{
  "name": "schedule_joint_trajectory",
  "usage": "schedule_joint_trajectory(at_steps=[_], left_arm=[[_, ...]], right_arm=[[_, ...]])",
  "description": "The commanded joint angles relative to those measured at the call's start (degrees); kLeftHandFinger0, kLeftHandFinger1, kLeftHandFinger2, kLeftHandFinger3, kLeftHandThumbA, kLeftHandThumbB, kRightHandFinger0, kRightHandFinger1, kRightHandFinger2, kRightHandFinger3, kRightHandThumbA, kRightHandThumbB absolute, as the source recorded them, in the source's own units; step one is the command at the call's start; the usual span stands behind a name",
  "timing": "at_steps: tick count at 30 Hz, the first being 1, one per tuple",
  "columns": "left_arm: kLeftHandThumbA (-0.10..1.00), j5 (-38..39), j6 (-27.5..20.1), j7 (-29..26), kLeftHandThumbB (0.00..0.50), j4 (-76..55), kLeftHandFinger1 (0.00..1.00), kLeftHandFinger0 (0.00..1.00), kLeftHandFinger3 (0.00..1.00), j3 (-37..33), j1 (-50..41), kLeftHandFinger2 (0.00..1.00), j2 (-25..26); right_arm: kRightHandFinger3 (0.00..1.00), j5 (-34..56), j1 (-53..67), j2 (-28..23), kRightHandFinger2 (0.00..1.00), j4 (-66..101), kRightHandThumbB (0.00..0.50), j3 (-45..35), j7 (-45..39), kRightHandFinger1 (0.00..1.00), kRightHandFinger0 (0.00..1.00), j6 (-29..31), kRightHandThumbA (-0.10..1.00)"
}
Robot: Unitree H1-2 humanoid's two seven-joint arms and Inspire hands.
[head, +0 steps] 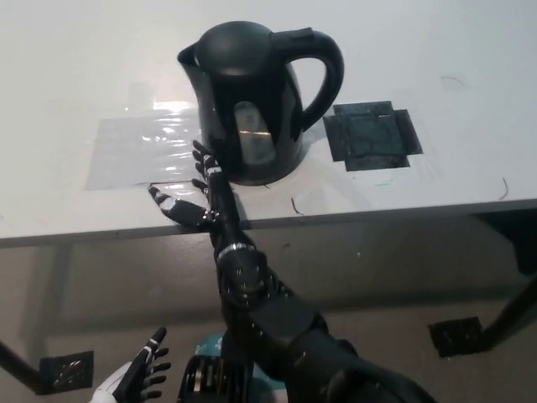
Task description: The robot uses its right hand to push down on the lid of a kettle kept in the middle of the desk to close it
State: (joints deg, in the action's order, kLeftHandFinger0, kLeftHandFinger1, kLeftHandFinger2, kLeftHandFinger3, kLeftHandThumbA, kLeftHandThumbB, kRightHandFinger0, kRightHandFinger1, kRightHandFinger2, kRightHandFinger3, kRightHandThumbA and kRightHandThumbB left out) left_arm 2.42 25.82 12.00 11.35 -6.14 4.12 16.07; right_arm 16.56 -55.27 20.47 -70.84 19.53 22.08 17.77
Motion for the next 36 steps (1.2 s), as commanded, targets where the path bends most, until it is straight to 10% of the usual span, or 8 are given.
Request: schedule_joint_trajectory(at_steps=[1, 6, 19, 24, 36], left_arm=[[1.0, -1.01, 1.11, -0.47, 0.078, -2.27, 1.0, 1.0, 1.0, 0.41, -0.52, 1.0, 0.58], [1.0, -0.16, 1.11, -0.2, 0.089, -1.95, 1.0, 1.0, 1.0, 1.31, -0.51, 1.0, 0.42], [1.0, 1.43, 1.08, 0.86, 0.062, -2.51, 1.0, 1.0, 1.0, 3.43, -2.31, 1.0, 0.9], [1.0, 1.16, 1.11, 0.34, 0.078, -1.84, 1.0, 1.0, 1.0, 3.55, -2.75, 1.0, 0.75], [1.0, 1.33, 1.11, -0.2, 0.067, -1.34, 1.0, 1.0, 1.0, 5.3, -2.87, 1.0, 0.47]], right_arm=[[1.0, -0.45, -5.83, 1.3, 1.0, 1.33, 0.027, -2.47, -0.91, 1.0, 1.0, 4.95, 0.74], [1.0, -6.16, -10.29, -0.1, 1.0, 6.48, 0.012, -4.16, -3.6, 1.0, 1.0, 4.7, 0.78], [1.0, -10.36, -14.92, -5.32, 1.0, 45.32, 0.208, 0.87, -17.48, 1.0, 1.0, -10.96, 0.97], [1.0, -10.83, -16.69, -5.78, 1.0, 53.57, 0.123, 0.4, -17.81, 1.0, 1.0, -15.81, 1.0], [1.0, -13.74, -16.69, -12.0, 1.0, 76.05, 0.107, -2.32, -17.83, 1.0, 1.0, -32.5, 1.0]])
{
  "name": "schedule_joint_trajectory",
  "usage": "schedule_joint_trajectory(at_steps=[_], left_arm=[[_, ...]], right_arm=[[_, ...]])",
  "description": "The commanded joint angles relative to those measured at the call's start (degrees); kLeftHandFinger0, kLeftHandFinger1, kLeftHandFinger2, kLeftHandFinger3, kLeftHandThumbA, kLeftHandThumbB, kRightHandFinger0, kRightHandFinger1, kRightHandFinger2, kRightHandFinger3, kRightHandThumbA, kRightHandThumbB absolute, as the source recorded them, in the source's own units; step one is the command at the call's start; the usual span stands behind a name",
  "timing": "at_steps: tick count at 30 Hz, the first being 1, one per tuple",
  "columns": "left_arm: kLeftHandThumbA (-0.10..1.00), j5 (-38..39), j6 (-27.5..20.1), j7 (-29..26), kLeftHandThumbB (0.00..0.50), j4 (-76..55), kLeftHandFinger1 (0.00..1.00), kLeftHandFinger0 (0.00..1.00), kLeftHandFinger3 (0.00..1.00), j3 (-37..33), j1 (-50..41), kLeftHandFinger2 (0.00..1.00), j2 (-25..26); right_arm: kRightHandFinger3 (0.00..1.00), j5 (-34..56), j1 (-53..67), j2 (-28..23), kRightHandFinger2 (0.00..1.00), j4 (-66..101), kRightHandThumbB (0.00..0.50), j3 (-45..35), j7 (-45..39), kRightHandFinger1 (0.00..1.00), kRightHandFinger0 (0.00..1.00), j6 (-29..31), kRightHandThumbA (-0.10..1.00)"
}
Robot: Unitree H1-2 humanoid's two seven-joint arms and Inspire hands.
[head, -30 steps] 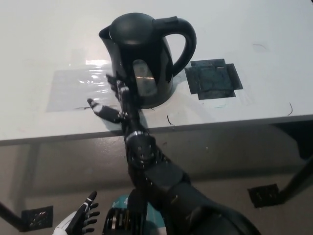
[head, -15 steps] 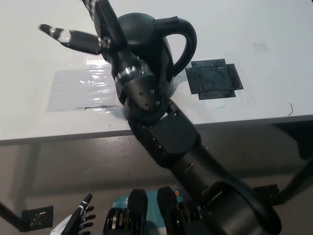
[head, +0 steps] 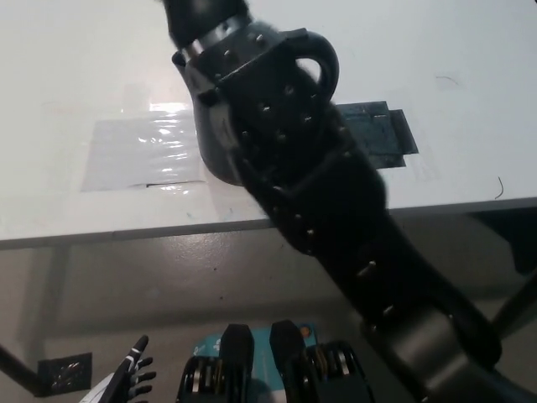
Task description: The robot uses its right hand to push down on the lid of a kettle kept in the middle of the desk to close it
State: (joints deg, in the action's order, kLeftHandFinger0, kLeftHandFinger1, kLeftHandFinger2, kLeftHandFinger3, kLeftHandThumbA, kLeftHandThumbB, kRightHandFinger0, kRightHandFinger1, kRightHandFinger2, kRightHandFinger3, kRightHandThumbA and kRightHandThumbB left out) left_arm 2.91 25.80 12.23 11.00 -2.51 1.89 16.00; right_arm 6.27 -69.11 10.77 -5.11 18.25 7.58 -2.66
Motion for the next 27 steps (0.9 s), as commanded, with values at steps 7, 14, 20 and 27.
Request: schedule_joint_trajectory(at_steps=[7, 14, 20, 27], left_arm=[[1.0, 0.76, 0.07, 1.16, 0.035, -1.28, 1.0, 1.0, 1.0, 1.58, -0.55, 1.0, 2.09], [1.0, 1.24, 1.01, 0.54, 0.057, -0.97, 1.0, 1.0, 1.0, 2.81, 0.56, 1.0, 2.01], [1.0, 1.0, -0.77, 0.28, 0.044, -0.35, 1.0, 1.0, 1.0, 4.12, 1.51, 1.0, 2.07], [1.0, 1.81, -0.5, 0.01, 0.039, -0.81, 1.0, 1.0, 1.0, 6.6, 1.91, 1.0, 2.12]], right_arm=[[1.0, 0.06, 9.63, -15.16, 1.0, 31.49, 0.143, -2.6, -8.7, 1.0, 1.0, -23.11, 1.0], [1.0, 5.46, 21.48, -25.87, 1.0, 42.32, 0.119, -6.24, -10.5, 1.0, 1.0, -24.27, 1.0], [1.0, 8.54, 31.9, -32.77, 1.0, 47.22, 0.119, -12.6, -11.71, 1.0, 1.0, -23.48, 0.96], [1.0, 8.8, 42.39, -33.86, 1.0, 46.74, 0.088, -15.55, -13.21, 1.0, 1.0, -19.42, 0.95]])
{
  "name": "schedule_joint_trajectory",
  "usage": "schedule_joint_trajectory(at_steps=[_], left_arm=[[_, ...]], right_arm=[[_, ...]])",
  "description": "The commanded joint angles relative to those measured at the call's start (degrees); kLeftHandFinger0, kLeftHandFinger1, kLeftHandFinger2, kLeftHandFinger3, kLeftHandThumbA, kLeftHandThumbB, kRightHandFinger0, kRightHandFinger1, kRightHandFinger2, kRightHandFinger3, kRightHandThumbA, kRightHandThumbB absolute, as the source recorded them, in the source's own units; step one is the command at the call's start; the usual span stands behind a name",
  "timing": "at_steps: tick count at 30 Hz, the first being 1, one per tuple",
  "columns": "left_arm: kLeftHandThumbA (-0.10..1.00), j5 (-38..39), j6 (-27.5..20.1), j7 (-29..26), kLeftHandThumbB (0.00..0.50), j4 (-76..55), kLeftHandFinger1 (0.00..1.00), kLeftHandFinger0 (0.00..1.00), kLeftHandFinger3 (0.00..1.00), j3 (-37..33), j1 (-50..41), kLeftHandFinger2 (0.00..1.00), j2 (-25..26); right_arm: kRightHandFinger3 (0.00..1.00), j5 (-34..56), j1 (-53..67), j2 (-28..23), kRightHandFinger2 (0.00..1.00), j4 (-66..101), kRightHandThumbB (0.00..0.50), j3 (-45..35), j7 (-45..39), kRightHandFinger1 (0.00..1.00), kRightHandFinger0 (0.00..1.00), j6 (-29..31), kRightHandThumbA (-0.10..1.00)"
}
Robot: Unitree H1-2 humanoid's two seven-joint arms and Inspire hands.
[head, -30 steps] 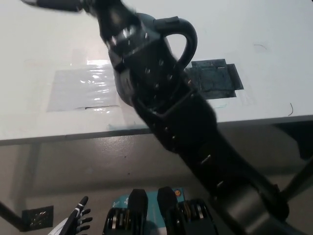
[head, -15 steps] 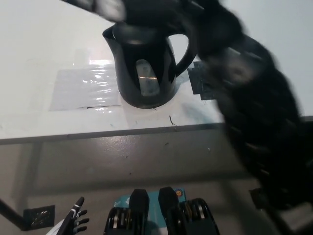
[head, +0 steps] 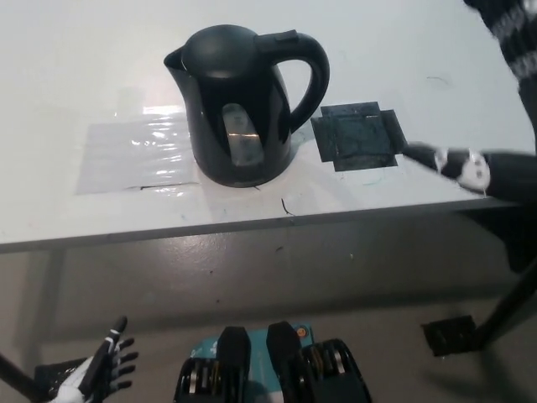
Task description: The robot uses its right hand to push down on the lid of a kettle kept in the middle of the desk to close it
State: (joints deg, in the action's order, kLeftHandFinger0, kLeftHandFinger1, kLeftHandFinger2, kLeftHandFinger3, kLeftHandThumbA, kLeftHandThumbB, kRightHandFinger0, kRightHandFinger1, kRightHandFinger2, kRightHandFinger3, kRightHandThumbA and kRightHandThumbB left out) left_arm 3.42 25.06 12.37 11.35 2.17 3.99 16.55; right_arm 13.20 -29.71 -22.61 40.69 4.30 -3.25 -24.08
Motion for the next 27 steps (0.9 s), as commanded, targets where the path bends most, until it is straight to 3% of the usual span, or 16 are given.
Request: schedule_joint_trajectory(at_steps=[1, 3, 4, 6, 7, 10, 15, 19, 22, 25, 27], left_arm=[[1.0, 1.41, 0.24, 0.06, 0.039, -1.33, 1.0, 1.0, 1.0, 2.16, -0.5, 1.0, 1.57], [1.0, 1.35, -0.03, 0.07, 0.05, -1.36, 1.0, 1.0, 1.0, 2.51, -0.99, 1.0, 1.5], [1.0, 1.7, 0.16, 0.13, 0.063, -1.12, 1.0, 1.0, 1.0, 3.1, -0.95, 1.0, 1.21], [1.0, 1.81, 0.47, 0.44, 0.06, -1.41, 1.0, 1.0, 1.0, 3.26, -1.28, 1.0, 1.28], [1.0, 1.8, 0.38, 0.45, 0.068, -1.32, 1.0, 1.0, 1.0, 3.26, -1.37, 1.0, 1.25], [1.0, 2.16, 0.16, 0.65, 0.069, -1.06, 1.0, 1.0, 1.0, 3.46, -1.08, 1.0, 1.28], [1.0, 1.95, 0.52, 0.16, 0.073, -1.38, 1.0, 1.0, 1.0, 3.59, -0.95, 1.0, 1.3], [1.0, 1.6, 0.5, -0.4, 0.067, -1.34, 1.0, 1.0, 1.0, 3.7, -0.9, 1.0, 1.25], [1.0, 1.74, 0.32, -0.16, 0.046, -1.29, 1.0, 1.0, 1.0, 3.59, -0.48, 1.0, 1.2], [1.0, 1.69, 0.17, 0.13, 0.056, -1.03, 1.0, 1.0, 1.0, 3.34, -0.31, 1.0, 1.33], [1.0, 1.54, 0.42, -0.03, 0.067, -0.8, 1.0, 1.0, 1.0, 3.3, -0.07, 1.0, 1.33]], right_arm=[[1.0, 2.2, 4.97, -0.41, 1.0, 0.49, 0.075, -1.86, -2.83, 1.0, 1.0, 2.9, 0.93], [1.0, 1.83, 6.94, -0.43, 1.0, -0.22, 0.05, -1.79, -3.43, 1.0, 1.0, 4.25, 0.91], [1.0, 0.83, 11.21, -0.39, 1.0, -1.26, 0.072, -2.39, -3.14, 1.0, 1.0, 4.87, 0.86], [1.0, -1.21, 15.12, 0.03, 1.0, -1.93, 0.054, -2.01, -2.81, 1.0, 1.0, 5.24, 0.85], [1.0, -1.74, 16.59, 0.02, 1.0, -3.07, 0.025, -2.01, -3.15, 1.0, 1.0, 7.25, 0.85], [1.0, -3.97, 21.95, 1.11, 1.0, -7.51, 0.005, -2.35, -2.76, 1.0, 1.0, 11.46, 0.81], [1.0, -5.86, 26.34, 3.36, 1.0, -17.27, 0.0, -2.44, -2.74, 1.0, 1.0, 19.52, 0.75], [1.0, -5.34, 28.09, 4.77, 1.0, -24.4, 0.0, -3.19, -2.77, 1.0, 1.0, 23.46, 0.57], [1.0, -6.42, 28.38, 5.28, 1.0, -31.88, 0.0, -3.75, -2.44, 1.0, 1.0, 27.92, 0.51], [1.0, -6.78, 28.6, 5.78, 1.0, -36.15, 0.0, -4.29, -1.86, 1.0, 1.0, 29.25, 0.51], [1.0, -6.48, 28.64, 6.68, 1.0, -41.73, 0.0, -5.16, -1.39, 1.0, 1.0, 32.04, 0.43]])
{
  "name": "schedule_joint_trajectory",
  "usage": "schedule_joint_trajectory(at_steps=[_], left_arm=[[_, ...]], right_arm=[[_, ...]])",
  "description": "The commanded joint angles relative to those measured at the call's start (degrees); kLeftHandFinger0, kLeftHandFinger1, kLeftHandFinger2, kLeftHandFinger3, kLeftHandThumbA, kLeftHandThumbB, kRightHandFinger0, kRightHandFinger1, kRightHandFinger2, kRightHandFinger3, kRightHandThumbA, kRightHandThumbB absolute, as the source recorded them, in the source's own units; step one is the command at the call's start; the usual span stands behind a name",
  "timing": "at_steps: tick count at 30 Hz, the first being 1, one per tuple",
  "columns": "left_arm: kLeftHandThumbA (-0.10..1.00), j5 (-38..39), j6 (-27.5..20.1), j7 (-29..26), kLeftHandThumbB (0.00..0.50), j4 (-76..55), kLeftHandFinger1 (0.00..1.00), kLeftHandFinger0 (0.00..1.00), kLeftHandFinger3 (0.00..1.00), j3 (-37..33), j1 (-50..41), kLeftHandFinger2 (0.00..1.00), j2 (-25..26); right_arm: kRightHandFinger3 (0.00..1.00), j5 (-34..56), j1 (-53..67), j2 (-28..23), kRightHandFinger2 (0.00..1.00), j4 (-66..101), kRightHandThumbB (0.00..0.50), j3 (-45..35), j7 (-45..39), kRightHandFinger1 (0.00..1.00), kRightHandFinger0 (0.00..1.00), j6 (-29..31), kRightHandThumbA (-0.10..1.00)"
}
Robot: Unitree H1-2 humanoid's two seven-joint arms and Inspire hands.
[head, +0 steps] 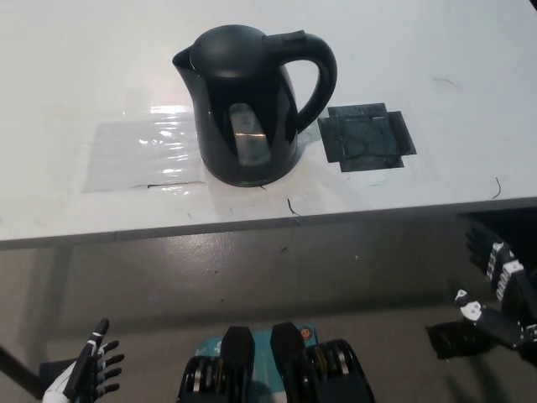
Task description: The robot uses its right hand to push down on the lid of a kettle kept in the middle of the desk to close it
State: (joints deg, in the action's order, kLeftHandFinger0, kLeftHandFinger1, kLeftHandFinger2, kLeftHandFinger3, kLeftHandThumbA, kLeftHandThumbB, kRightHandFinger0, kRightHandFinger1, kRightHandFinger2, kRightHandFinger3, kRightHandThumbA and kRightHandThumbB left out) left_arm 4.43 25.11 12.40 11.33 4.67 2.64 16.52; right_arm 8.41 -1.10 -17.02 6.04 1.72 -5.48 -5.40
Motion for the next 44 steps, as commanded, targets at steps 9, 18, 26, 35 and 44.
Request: schedule_joint_trajectory(at_steps=[9, 18, 26, 35, 44], left_arm=[[1.0, 0.42, 0.13, 0.33, 0.067, -0.67, 1.0, 1.0, 1.0, 0.32, 2.21, 1.0, 1.55], [1.0, 0.41, 0.26, 0.0, 0.067, -0.09, 1.0, 1.0, 1.0, 0.41, 4.5, 1.0, 1.39], [1.0, 0.43, 0.16, 0.56, 0.087, 0.05, 1.0, 1.0, 1.0, 0.22, 5.6, 1.0, 1.86], [1.0, 0.39, 0.27, 0.47, 0.112, 0.71, 1.0, 1.0, 1.0, 0.39, 5.98, 1.0, 2.16], [1.0, 0.31, -0.26, 0.57, 0.105, 1.4, 1.0, 1.0, 1.0, 0.28, 6.1, 1.0, 2.28]], right_arm=[[1.0, -0.49, -0.09, 2.54, 1.0, -23.47, 0.0, -5.79, 1.09, 1.0, 1.0, 21.08, 0.34], [1.0, 1.34, -2.42, 3.05, 1.0, -28.32, 0.0, -9.7, 0.21, 1.0, 1.0, 23.38, 0.17], [1.0, 0.58, -3.04, 2.92, 1.0, -29.7, 0.0, -11.38, 0.08, 1.0, 1.0, 24.1, 0.29], [1.0, 3.45, -3.81, 3.63, 1.0, -31.57, 0.0, -12.46, -1.82, 1.0, 1.0, 23.97, 0.3], [1.0, 4.45, -4.19, 3.9, 1.0, -32.49, 0.0, -13.15, -2.56, 1.0, 1.0, 23.35, 0.28]])
